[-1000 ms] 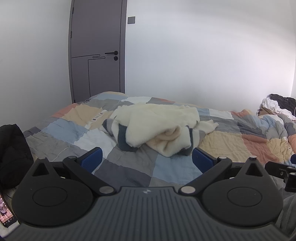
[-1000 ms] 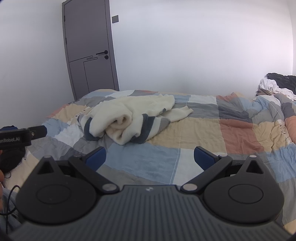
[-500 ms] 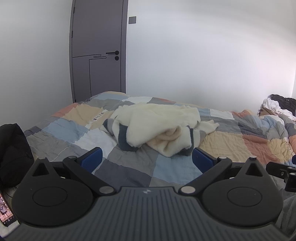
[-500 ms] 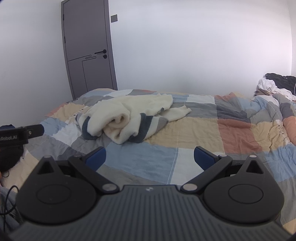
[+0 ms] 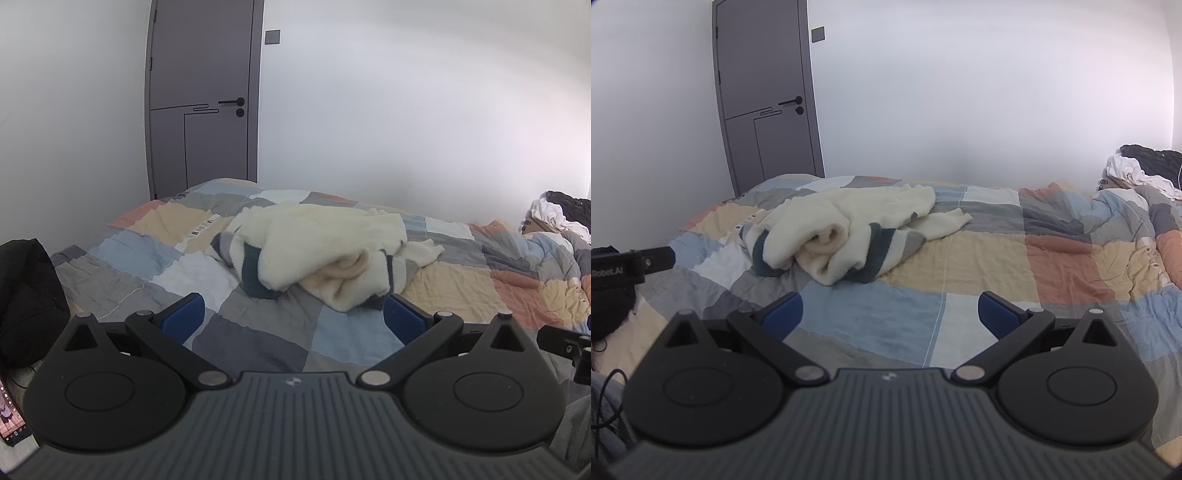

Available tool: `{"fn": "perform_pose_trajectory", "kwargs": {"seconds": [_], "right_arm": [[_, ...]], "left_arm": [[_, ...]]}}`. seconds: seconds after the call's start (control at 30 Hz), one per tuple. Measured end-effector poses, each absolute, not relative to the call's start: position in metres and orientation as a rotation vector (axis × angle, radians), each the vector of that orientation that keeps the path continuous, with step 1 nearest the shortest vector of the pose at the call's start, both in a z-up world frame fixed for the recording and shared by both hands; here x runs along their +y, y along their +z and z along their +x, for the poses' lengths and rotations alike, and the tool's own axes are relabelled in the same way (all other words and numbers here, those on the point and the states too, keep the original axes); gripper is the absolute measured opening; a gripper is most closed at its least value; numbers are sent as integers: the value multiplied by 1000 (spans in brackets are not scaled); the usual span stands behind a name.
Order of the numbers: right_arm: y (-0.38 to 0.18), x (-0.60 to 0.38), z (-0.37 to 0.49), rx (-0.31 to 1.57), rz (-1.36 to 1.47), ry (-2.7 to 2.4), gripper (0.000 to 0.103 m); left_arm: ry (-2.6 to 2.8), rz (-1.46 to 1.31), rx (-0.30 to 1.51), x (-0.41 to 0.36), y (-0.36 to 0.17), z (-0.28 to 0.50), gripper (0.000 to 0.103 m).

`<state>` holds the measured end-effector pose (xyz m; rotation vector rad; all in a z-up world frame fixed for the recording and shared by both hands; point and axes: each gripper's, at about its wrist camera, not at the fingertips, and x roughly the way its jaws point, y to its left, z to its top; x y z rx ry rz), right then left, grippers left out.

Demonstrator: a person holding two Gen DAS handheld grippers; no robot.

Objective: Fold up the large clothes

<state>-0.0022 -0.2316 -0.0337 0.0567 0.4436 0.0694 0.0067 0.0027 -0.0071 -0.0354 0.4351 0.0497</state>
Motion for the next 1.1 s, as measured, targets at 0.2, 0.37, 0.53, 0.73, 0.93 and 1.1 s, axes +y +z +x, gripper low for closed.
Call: {"fn": "perform_pose_trajectory", "kwargs": {"seconds": [0.2,0.37,0.53,0.73,0.93,1.1], "right_arm": [[-36,-229,3,436,57,65,103],[-36,-226,7,431,58,69,103],[-35,-224,7,430,56,66,103],[-38,-228,9,444,77,77,103],[-41,-229,24,426,92,78,103],[-53,-225,65,373,70,69,103]], "left_arm": [[41,-39,438,4,-10,9,103],[31,-44,442,6,-13,13,103],[24,-39,447,6,-14,15,103],[10,-56,447,4,-17,16,103],[21,-105,460,17,-17,42,103],[-13,-153,497,24,-33,87,103]]}}
